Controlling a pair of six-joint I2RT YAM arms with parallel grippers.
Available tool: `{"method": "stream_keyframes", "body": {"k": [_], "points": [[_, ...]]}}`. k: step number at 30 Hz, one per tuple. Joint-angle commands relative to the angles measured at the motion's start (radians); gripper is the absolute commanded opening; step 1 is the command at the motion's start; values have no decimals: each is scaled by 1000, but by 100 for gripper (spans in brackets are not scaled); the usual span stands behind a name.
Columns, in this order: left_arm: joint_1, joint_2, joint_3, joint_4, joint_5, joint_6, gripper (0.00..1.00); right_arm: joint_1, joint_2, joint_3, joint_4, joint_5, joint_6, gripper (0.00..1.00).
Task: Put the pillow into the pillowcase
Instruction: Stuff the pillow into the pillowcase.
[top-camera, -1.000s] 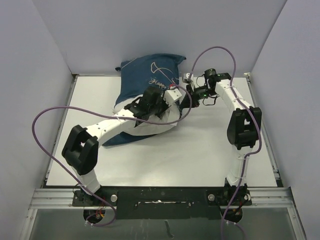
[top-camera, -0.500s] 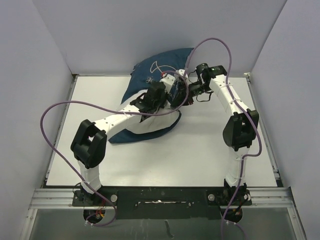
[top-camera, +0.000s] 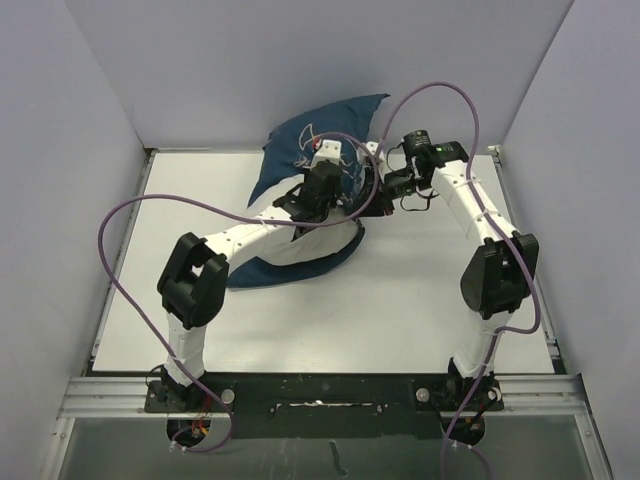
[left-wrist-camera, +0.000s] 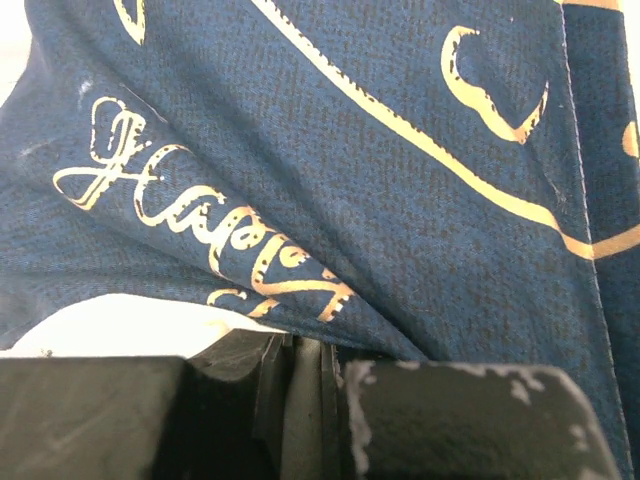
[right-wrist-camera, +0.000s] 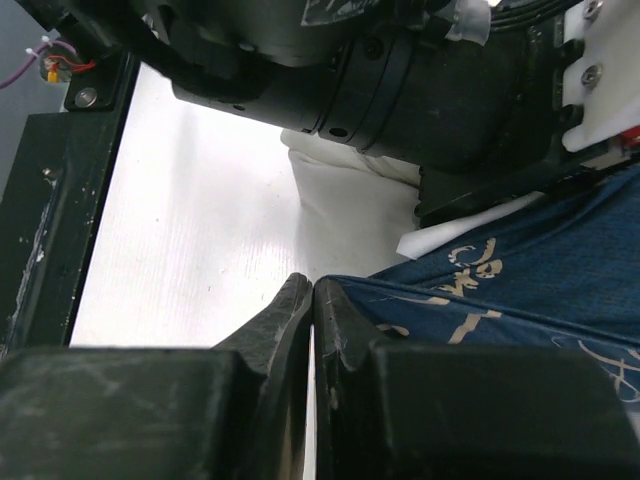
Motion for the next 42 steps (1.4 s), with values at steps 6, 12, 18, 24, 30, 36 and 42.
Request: {"method": "stream_keyframes", "body": {"k": [6, 12, 18, 24, 30, 36, 42], "points": [[68, -41, -231, 673, 223, -19, 0, -33, -177, -169, 60, -175, 379, 6], [85, -68, -467, 803, 708, -84, 47, -141, -28, 27, -281, -38, -66, 28], [132, -168, -543, 799, 1021, -174, 80, -153, -29, 233, -487, 50, -422, 62], [218, -397, -594, 560, 1207, -207, 97, -80, -117, 264, -475, 58, -639, 98], [310, -536, -574, 262, 1360, -197, 98, 113, -105, 291, -368, 115, -559, 98], [325, -639, -492, -98, 1160, -63, 97, 312, -66, 337, -282, 182, -448, 98], [328, -769, -484, -239, 912, -44, 81, 437, -75, 161, -64, 292, -257, 98]]}}
